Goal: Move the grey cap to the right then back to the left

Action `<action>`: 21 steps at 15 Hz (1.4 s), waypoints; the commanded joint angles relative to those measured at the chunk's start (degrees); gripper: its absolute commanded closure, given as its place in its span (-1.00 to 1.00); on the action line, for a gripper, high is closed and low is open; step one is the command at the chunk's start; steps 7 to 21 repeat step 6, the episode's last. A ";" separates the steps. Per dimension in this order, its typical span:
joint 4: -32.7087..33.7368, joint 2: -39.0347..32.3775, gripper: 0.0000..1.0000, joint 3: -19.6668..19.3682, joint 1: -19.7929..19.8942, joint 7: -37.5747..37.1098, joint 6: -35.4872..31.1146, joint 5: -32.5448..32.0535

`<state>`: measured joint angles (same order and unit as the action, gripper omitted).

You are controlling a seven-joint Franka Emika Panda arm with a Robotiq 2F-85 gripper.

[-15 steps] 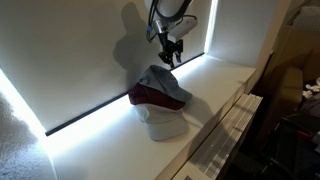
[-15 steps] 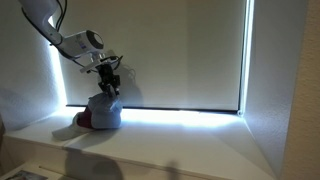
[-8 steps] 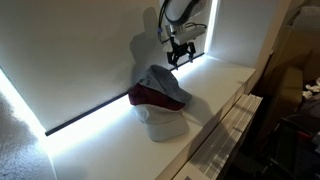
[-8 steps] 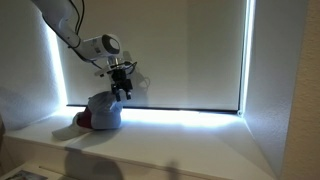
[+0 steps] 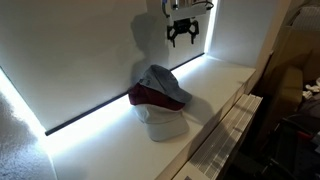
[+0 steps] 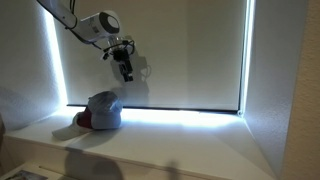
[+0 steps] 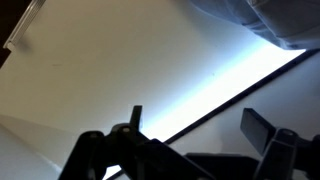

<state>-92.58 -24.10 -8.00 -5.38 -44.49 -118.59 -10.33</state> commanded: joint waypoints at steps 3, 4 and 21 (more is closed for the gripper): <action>-1.59 5.31 -1.00 0.74 0.17 -2.83 3.91 -3.57; -1.88 6.51 -1.00 0.93 0.26 -2.83 4.57 -3.70; -1.87 6.64 -1.00 0.99 0.27 -2.83 4.50 -3.70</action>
